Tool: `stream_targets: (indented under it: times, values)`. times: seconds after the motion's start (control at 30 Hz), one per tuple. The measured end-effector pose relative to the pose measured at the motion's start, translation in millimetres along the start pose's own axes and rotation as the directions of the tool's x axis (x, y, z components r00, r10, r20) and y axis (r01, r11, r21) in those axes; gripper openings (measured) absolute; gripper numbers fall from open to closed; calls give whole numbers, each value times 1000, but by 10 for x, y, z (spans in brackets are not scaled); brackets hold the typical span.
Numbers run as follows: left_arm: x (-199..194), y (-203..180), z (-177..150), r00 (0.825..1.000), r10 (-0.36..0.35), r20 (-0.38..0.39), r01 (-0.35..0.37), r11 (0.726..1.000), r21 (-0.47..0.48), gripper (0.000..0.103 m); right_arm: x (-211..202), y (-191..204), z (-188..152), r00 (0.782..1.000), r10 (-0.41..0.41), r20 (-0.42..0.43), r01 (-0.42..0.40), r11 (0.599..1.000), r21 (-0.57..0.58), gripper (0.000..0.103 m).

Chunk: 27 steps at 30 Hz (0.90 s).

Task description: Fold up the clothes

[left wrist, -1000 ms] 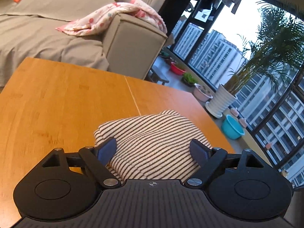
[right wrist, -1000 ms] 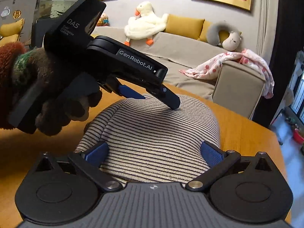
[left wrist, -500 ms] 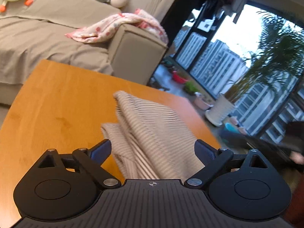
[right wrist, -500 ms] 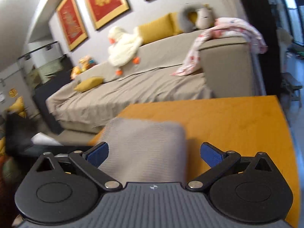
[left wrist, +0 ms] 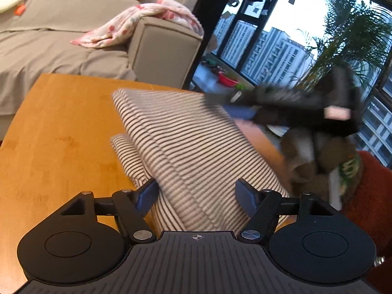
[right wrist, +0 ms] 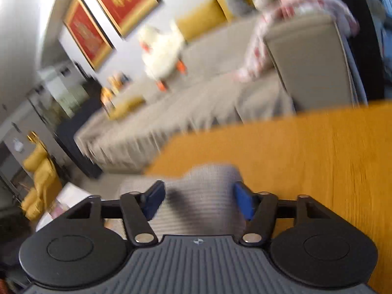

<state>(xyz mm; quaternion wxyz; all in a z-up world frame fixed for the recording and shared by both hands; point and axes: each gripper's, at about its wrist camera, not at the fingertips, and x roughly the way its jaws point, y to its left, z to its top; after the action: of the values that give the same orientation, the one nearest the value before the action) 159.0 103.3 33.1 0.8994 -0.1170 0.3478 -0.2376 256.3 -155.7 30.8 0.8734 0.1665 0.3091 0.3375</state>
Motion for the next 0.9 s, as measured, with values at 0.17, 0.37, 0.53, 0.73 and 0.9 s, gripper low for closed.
stream_targets:
  times: [0.17,0.37,0.53,0.73,0.9]
  values:
    - [51,78,-28,1000,-5,-13,5,1000,-25,72,169,20,-129,986,-141,-85,133,987,-89,60]
    - [83,127,-56,1000,-5,-23,4,999,-35,74,-40,-73,-316,983,-161,-93,158,986,-46,83]
    - [111,174,-95,1000,-14,-27,13,998,-55,77,-276,-163,-480,985,-100,-144,107,993,42,97]
    - [166,261,-128,997,-74,-32,70,991,-115,76,-431,149,-759,987,-36,-159,34,999,-18,69]
    - [77,295,-115,996,-83,-35,78,990,-115,76,-500,279,-762,987,-55,-148,39,993,-111,66]
